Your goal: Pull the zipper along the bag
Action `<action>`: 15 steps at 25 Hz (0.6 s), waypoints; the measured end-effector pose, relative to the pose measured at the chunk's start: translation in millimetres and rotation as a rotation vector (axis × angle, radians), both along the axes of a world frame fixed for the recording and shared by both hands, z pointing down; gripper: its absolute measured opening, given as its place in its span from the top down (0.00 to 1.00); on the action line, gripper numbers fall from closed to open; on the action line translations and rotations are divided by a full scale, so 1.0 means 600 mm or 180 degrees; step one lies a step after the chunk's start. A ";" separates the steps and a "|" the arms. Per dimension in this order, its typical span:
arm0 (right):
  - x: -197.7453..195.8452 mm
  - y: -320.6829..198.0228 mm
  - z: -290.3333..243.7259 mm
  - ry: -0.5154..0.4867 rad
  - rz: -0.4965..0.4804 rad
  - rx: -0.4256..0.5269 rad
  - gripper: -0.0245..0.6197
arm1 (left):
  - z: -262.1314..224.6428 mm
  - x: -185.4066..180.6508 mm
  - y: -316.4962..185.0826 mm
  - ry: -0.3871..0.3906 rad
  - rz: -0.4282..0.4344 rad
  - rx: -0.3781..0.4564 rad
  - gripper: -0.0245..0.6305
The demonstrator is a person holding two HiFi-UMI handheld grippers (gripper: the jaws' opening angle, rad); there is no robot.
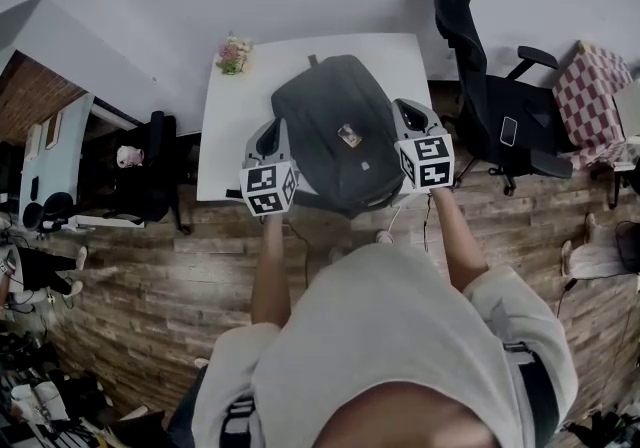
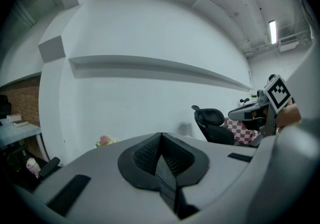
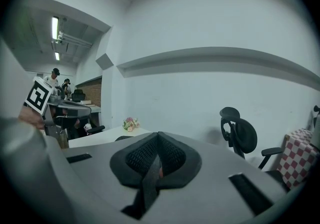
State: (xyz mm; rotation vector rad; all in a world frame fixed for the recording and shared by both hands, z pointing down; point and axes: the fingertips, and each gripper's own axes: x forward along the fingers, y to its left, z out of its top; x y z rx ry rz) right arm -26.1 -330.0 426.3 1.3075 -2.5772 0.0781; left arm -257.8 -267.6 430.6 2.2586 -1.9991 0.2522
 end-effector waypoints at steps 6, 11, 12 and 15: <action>0.004 0.003 0.004 0.0060 -0.0025 0.0018 0.94 | 0.005 0.004 0.000 0.0001 -0.0016 -0.0023 0.92; -0.001 0.008 0.004 0.0053 -0.0023 0.0004 0.94 | 0.007 0.003 0.005 0.0002 -0.0002 -0.0033 0.92; -0.002 0.009 0.005 0.0056 -0.0026 0.0001 0.94 | 0.007 0.003 0.005 0.0004 0.0001 -0.0032 0.92; -0.004 0.012 0.009 0.0064 -0.0034 -0.0005 0.94 | 0.010 0.005 0.007 0.0003 0.0011 -0.0035 0.92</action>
